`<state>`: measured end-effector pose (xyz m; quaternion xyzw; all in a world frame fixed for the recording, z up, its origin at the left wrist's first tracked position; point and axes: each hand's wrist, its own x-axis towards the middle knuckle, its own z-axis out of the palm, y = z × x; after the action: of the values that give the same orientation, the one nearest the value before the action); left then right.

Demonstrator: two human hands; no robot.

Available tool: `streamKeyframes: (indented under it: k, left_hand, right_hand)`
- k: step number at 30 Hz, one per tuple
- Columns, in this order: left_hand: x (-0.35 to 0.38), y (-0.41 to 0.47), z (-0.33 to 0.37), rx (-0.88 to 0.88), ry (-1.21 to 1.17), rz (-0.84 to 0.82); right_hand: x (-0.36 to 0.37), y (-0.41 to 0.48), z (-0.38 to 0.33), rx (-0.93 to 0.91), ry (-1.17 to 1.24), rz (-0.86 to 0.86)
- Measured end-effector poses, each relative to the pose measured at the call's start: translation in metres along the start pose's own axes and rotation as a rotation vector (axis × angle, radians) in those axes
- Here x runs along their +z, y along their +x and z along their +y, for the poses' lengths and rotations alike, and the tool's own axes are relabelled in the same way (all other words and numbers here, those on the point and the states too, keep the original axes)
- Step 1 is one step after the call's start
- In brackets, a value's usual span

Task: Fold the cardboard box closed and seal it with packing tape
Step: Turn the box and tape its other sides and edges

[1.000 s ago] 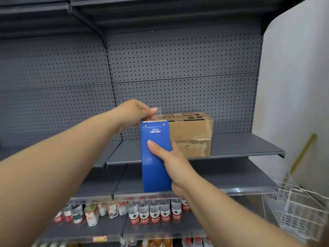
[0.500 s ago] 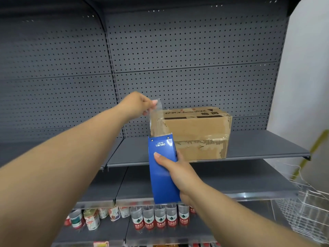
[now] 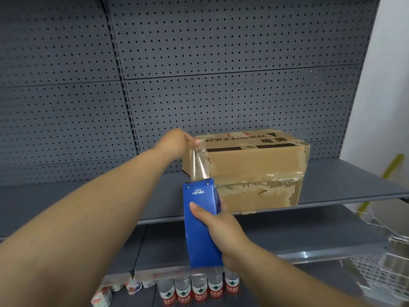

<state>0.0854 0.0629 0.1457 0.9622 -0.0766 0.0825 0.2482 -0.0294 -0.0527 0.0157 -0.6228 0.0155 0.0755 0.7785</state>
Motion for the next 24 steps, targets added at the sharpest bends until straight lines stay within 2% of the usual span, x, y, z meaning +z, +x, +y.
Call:
streamKeyframes:
  k: [13,17,19,20,22,24]
  left_hand:
    - [0.022,0.031,-0.014,-0.123,0.108,-0.032]
    - [0.031,0.032,-0.014,-0.179,-0.109,0.037]
    - [0.034,0.030,-0.017,-0.178,-0.223,0.139]
    - [0.035,0.028,-0.020,-0.133,-0.186,0.215]
    - [0.038,0.025,-0.023,0.118,-0.021,0.354]
    - [0.047,0.028,-0.027,0.389,0.165,0.359]
  right_hand:
    - [-0.006,0.022,0.003,0.025,-0.084,0.015]
    - [-0.009,0.025,0.002,0.026,-0.088,0.016]
    - [-0.009,0.026,0.003,0.030,-0.089,0.014]
    - [-0.009,0.026,0.003,0.031,-0.085,0.014]
    - [-0.008,0.026,0.004,0.038,-0.068,0.011]
    - [-0.009,0.027,0.004,0.047,-0.061,0.009]
